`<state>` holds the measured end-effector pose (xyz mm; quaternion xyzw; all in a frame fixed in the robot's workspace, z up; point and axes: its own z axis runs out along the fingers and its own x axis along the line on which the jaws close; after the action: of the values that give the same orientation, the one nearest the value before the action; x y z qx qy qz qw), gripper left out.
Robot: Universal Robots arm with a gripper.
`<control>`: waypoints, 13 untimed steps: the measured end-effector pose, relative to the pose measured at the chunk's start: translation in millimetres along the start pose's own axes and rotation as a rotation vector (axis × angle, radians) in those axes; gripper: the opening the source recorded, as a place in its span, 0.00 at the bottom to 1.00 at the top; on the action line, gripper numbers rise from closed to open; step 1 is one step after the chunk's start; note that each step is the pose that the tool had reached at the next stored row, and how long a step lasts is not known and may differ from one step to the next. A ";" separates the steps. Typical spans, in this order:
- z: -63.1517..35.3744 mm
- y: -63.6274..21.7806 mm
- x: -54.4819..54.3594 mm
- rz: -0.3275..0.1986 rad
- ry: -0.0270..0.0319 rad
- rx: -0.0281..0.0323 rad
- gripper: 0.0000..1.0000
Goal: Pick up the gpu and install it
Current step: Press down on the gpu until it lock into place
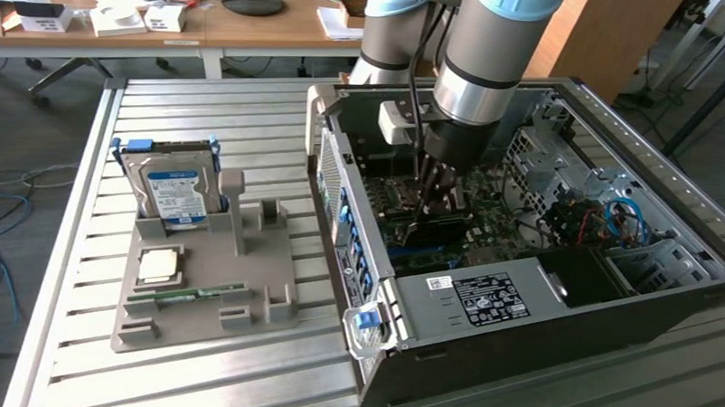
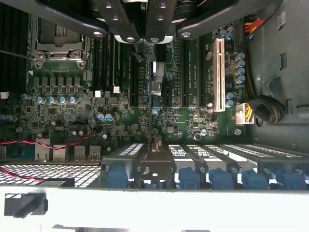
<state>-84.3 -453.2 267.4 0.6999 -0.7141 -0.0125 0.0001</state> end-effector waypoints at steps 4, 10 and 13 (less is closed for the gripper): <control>0.2 0.0 -0.1 0.000 -0.0010 0.0001 0.11; 0.2 0.1 -0.7 0.000 -0.0011 0.0001 0.11; 0.3 0.2 -1.0 0.000 -0.0011 0.0001 0.11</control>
<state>-84.5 -452.2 267.2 0.6999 -0.7142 -0.0128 -0.0004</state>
